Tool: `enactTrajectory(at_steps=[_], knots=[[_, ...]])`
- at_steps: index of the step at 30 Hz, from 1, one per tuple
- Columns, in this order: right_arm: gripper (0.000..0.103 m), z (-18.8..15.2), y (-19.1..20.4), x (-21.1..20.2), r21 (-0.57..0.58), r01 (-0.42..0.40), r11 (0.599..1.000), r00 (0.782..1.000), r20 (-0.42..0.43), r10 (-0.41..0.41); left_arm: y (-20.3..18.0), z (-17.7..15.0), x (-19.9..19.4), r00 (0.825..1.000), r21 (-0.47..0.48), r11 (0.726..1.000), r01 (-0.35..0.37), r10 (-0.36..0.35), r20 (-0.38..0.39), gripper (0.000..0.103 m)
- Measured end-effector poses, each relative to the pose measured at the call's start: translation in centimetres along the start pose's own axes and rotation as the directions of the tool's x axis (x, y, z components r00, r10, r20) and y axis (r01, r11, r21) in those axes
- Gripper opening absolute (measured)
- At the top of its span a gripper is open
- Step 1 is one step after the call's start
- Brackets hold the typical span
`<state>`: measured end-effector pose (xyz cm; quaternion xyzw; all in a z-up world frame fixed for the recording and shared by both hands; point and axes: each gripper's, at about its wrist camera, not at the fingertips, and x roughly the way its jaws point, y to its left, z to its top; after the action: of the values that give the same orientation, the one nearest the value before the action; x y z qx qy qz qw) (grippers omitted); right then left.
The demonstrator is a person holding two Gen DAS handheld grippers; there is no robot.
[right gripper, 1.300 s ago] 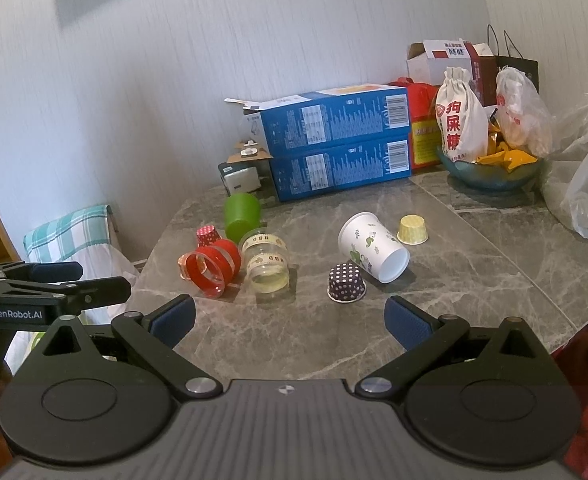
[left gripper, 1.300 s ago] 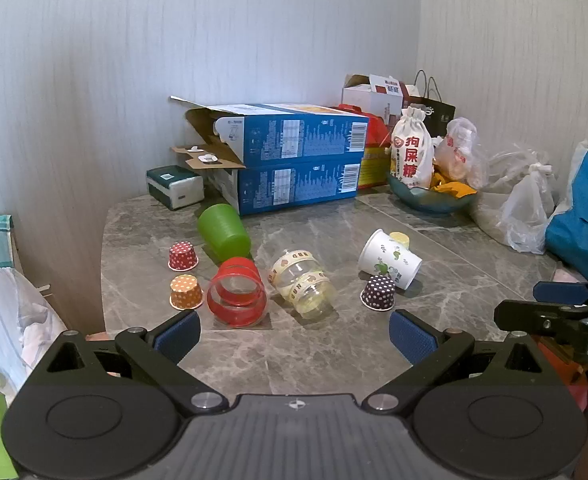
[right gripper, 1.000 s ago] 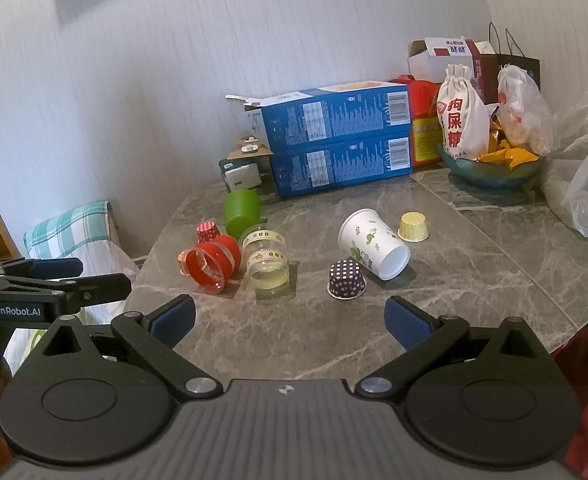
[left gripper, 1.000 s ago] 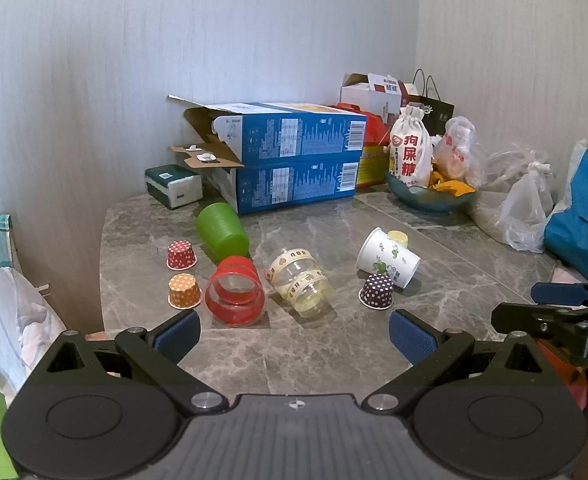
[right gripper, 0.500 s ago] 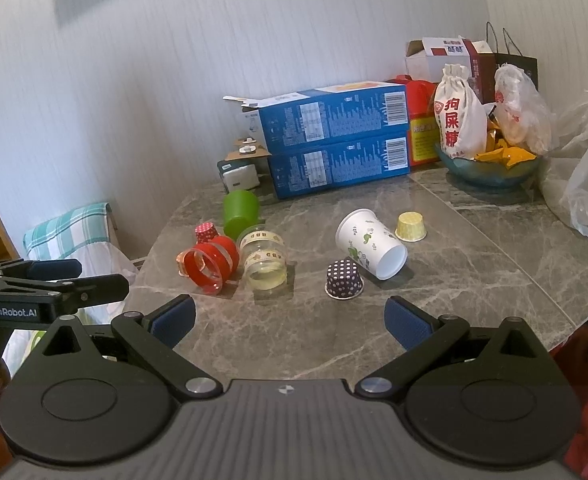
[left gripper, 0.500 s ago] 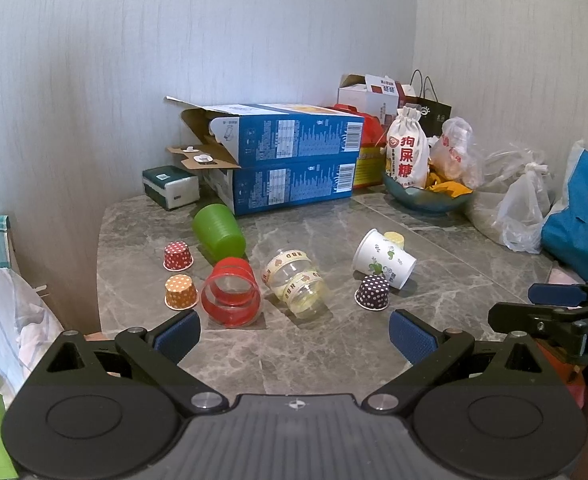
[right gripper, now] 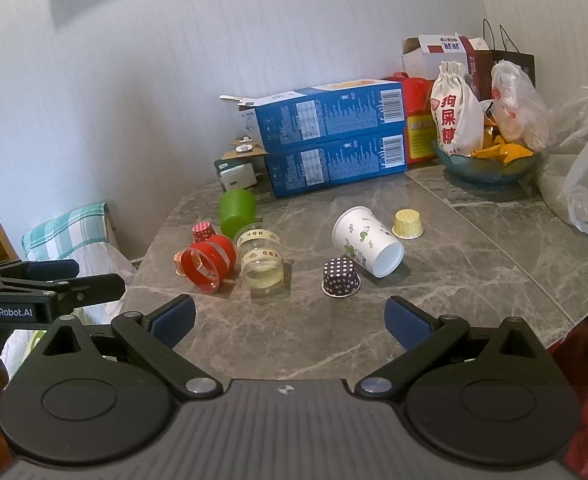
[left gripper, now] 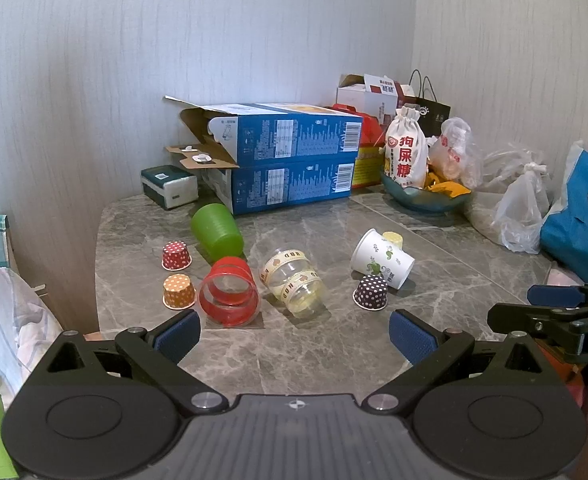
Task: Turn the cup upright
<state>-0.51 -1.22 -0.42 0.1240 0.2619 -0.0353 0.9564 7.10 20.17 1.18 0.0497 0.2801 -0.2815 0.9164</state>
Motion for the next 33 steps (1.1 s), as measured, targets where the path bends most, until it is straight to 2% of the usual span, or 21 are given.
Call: enactTrajectory(at_steps=[18, 26, 30, 33], knots=[[0.102, 0.2, 0.1, 1.3, -0.002, 0.018, 1.000, 1.000, -0.021, -0.018, 1.2, -0.1, 1.7, 1.000, -0.017, 1.000, 0.022, -0.022, 0.001, 0.102], [0.102, 1.4, 0.6, 3.3, -0.014, 0.027, 1.000, 0.998, -0.048, -0.027, 2.9, -0.1, 2.6, 0.996, -0.027, 0.999, -0.042, 0.044, 0.072, 0.103], [0.102, 2.9, 1.1, 5.2, -0.028, 0.049, 0.998, 0.996, -0.074, -0.051, 4.0, -0.1, 4.3, 0.999, -0.005, 0.999, 0.032, -0.032, 0.025, 0.103], [0.102, 4.0, 1.7, 7.4, -0.043, 0.041, 0.998, 0.992, -0.116, -0.046, 5.0, -0.4, 5.3, 0.998, -0.029, 0.997, 0.069, -0.069, 0.007, 0.103]])
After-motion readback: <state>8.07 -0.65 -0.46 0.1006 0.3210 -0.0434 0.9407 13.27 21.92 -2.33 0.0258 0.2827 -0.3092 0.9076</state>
